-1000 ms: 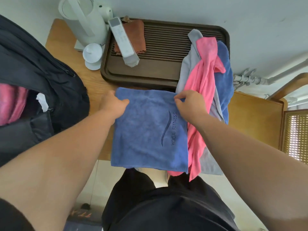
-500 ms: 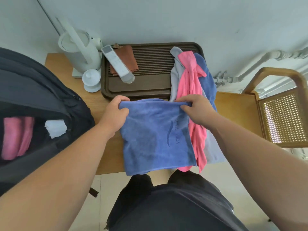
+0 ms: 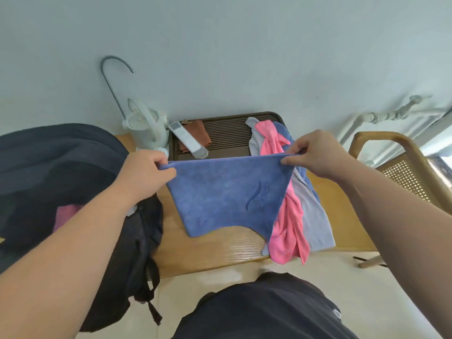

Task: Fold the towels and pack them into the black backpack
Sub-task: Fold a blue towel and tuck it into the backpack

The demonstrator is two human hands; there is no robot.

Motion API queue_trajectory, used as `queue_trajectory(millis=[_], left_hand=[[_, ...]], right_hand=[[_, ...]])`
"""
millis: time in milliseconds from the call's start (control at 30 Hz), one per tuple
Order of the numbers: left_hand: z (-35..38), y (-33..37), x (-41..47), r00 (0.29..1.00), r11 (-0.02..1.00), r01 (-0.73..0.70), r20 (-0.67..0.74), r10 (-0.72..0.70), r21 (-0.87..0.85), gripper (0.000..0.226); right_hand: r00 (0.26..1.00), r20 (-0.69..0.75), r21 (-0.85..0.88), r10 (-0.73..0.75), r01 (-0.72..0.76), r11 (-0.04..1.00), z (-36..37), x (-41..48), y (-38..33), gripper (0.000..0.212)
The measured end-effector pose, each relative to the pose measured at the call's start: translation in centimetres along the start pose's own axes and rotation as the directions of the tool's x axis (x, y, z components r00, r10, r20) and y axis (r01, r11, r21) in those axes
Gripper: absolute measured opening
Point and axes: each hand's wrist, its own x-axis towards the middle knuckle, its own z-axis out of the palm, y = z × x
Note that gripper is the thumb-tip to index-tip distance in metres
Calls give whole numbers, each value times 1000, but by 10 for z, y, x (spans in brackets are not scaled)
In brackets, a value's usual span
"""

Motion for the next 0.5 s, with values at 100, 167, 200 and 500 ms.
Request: queue_trajectory(millis=[100,167,200,500], left_hand=[[-14,7,3,1000,997,-7,-12,6,-76,32],[-22,12,6,1000,984,-4,-4,4,-179,36],[-26,15,8,1000,972,-7,-4,7,-235,38],[-74,33,20,848,684,277,507,156,-675,40]], right_hand=[[1000,-17,11,5,-5,1000,-15,-4,-6,10],[1000,-11,36,3,-3,999,-24,-5,-12,10],[1000,-4,59,-4,5,998,-27,-5,-14,10],[949,315,745,-15,-237,623,-59,-5,-24,24]])
